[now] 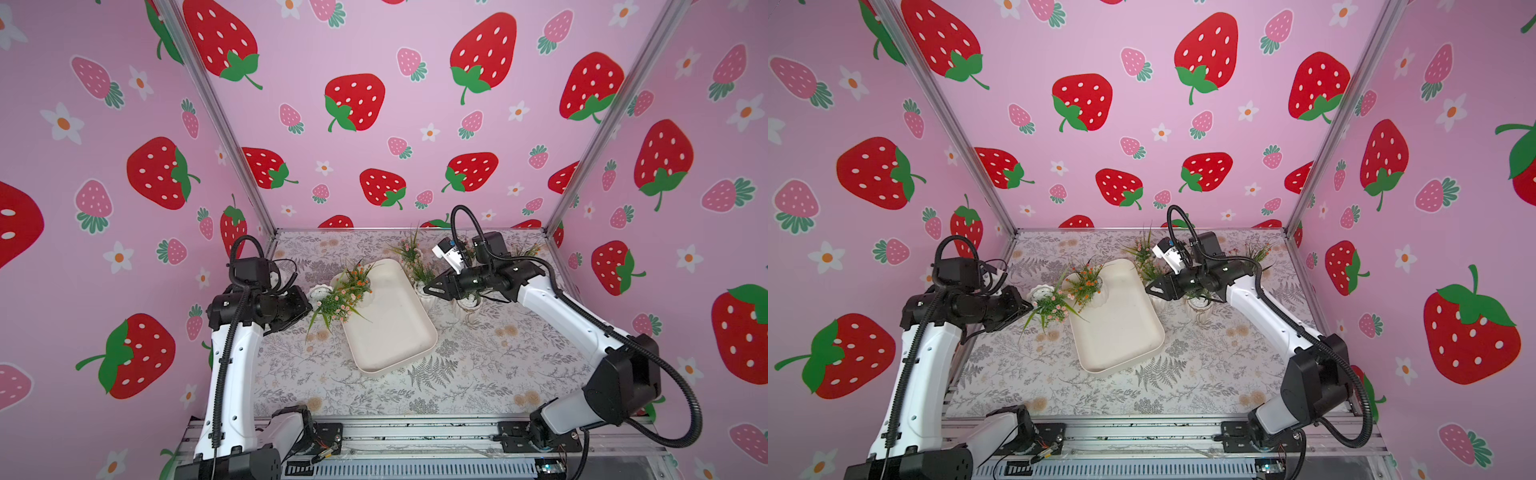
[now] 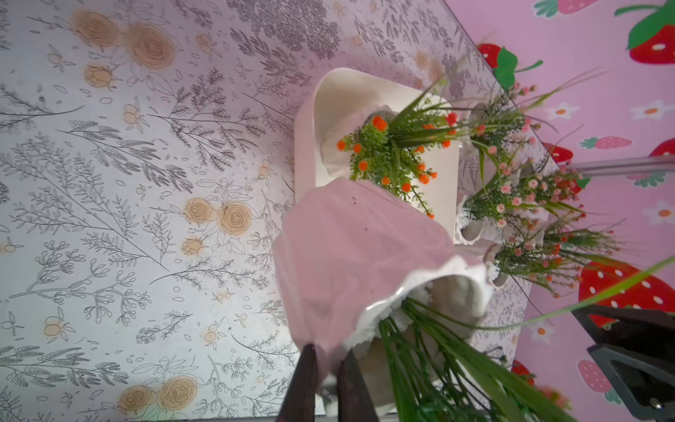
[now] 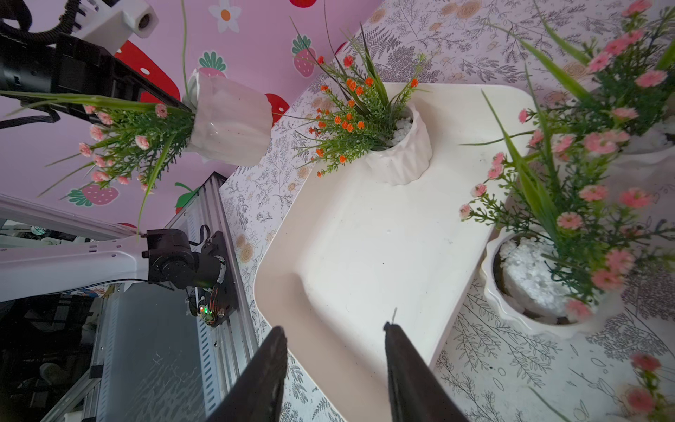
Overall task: Put the potted gypsophila into the storage box
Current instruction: Place the baby's breath potted plant at the storage box.
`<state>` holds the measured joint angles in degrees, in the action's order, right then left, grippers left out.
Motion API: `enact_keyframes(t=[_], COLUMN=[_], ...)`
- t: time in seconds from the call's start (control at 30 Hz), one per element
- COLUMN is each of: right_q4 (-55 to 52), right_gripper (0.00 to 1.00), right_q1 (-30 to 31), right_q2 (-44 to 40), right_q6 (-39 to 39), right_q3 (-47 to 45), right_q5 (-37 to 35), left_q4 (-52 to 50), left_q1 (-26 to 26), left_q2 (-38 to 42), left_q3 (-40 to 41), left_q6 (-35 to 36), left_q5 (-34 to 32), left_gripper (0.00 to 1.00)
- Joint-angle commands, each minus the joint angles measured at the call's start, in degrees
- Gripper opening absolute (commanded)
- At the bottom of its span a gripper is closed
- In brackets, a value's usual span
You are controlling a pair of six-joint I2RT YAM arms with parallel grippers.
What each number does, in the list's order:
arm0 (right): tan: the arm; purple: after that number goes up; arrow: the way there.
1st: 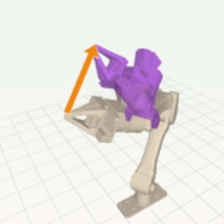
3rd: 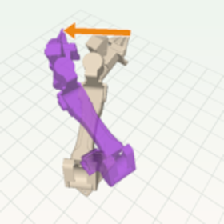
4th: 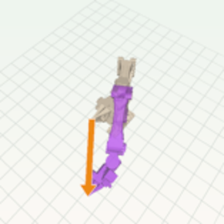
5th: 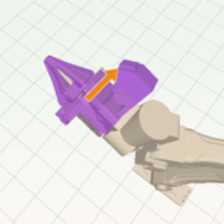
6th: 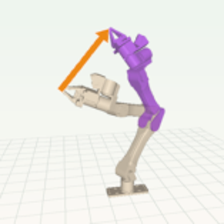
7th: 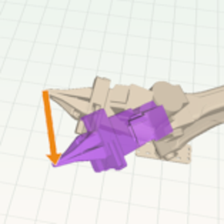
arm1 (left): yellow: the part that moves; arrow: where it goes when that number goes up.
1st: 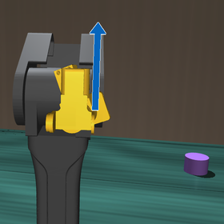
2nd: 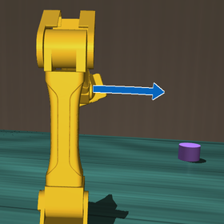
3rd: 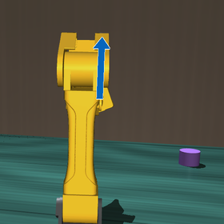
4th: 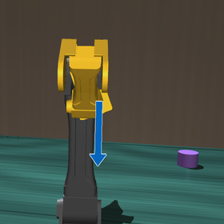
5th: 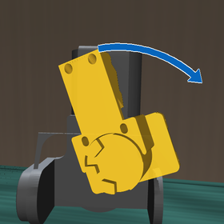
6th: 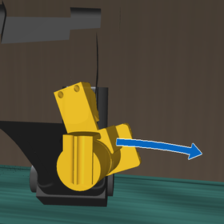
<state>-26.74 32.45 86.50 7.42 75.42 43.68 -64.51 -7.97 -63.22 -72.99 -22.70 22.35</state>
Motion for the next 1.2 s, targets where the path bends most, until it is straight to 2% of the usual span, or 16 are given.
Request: enact_keyframes(t=[0.0,0.3,0.47,0.83,1.17], right_q4=[0.2,0.1,0.1,0.8,1.7], right_gripper=[0.46,0.46,0.46,0.45,0.46], right_q1=[-0.4,-0.5,-0.8,-4.8,-6.5], right_q2=[-1.2,-1.9,-2.2,-2.7,-3.5], right_q6=[-1.3,-0.8,-0.1,4.0,4.8], right_q3=[-0.7,-0.8,-0.8,-1.6,-2.3], right_q5=[1.2,0.7,-0.1,-1.7,-2.2], left_q4=[-1.2,3.7,6.6,10.7,13.3], left_q1=[4.8,16.4,20.7,25.2,27.6], left_q2=[-1.0,-6.4,-11.3,-22.8,-32.0], left_q3=[-4.2,-7.6,-9.3,-14.6,-20.0], left_q6=[-0.3,-0.9,-0.8,-0.5,-2.7], left_q5=[2.2,2.7,2.9,4.3,-0.6], left_gripper=[0.00,0.00,0.00,0.00,0.00])
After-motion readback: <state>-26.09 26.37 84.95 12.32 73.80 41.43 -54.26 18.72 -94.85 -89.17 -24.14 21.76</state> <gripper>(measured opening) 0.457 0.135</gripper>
